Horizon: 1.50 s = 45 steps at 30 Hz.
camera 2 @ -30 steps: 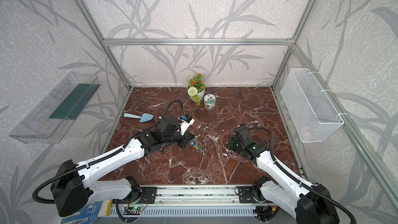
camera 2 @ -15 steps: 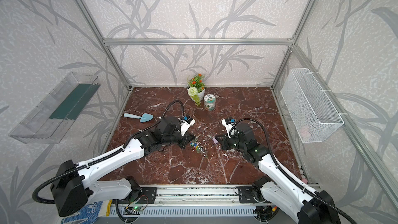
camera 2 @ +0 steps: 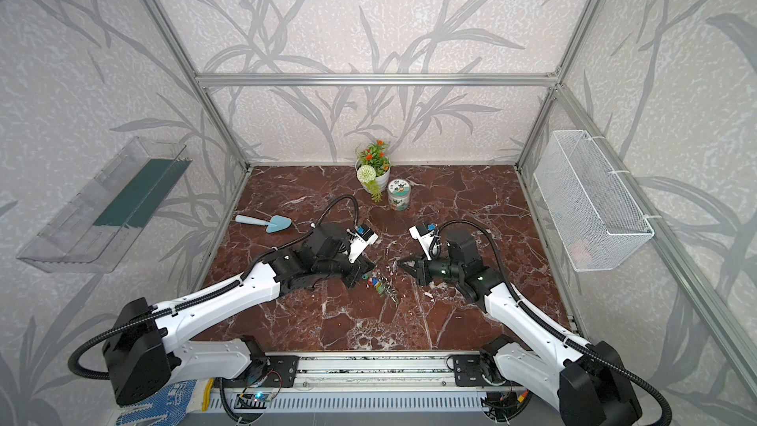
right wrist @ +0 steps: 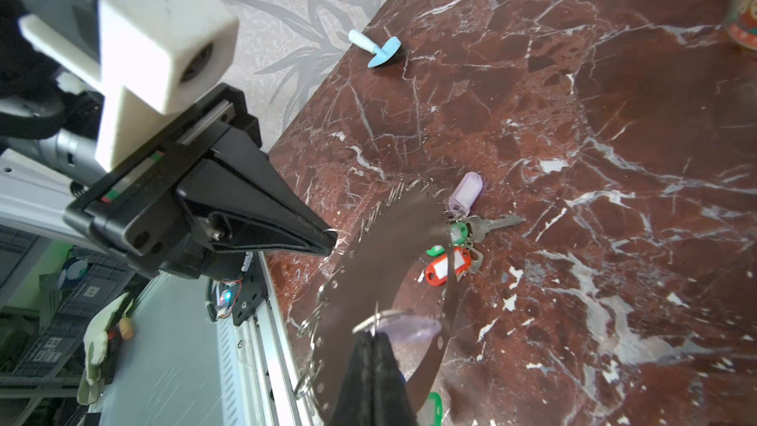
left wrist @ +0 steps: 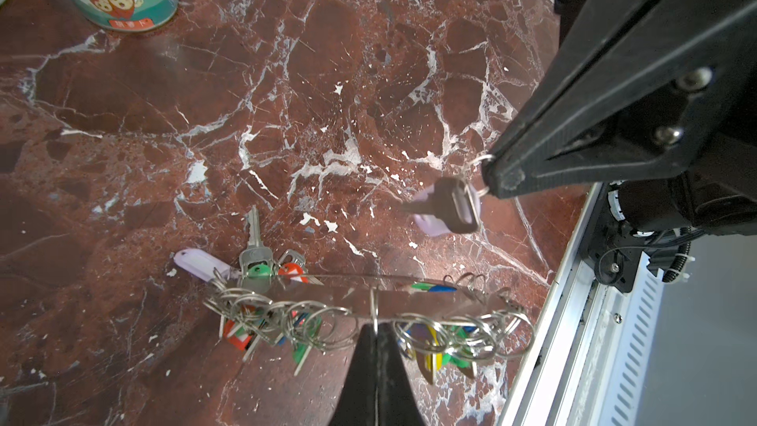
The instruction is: Put the keys on the keyring
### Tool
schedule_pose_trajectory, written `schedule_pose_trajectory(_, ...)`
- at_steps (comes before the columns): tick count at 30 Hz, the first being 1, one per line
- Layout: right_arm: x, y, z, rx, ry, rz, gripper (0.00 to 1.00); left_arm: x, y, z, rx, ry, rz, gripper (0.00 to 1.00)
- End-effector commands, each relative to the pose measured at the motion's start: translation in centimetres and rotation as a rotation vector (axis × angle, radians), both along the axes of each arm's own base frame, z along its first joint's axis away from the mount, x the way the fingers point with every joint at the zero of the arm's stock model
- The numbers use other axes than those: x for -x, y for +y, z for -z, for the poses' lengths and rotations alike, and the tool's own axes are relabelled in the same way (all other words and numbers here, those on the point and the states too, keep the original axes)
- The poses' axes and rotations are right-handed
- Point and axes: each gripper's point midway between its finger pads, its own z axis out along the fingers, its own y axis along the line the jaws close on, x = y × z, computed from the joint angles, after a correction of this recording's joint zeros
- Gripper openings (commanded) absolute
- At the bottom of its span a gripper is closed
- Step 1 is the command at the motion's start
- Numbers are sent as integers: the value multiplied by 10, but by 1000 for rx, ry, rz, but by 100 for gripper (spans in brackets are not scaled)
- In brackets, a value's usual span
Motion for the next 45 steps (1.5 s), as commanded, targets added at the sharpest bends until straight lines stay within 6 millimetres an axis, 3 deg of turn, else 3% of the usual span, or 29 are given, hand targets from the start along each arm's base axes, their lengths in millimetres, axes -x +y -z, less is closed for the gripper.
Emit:
schedule_pose_trajectory(1, 2, 9, -22, -54, -48, -65, 0, -9, -9, -28, 21, -106, 33, 0)
schedule_pose_trajectory(14, 6, 20, -19, -59, -12, -124, 0, -5, -13, -34, -53, -237, 108, 0)
schedule_pose_trajectory(29, 7, 34, -10, -72, 38, -174, 0, 2, -24, -25, -44, -221, 140, 0)
schedule_pose_trajectory(45, 8, 34, -9, -77, 50, -171, 0, 3, -26, -22, -46, -214, 144, 0)
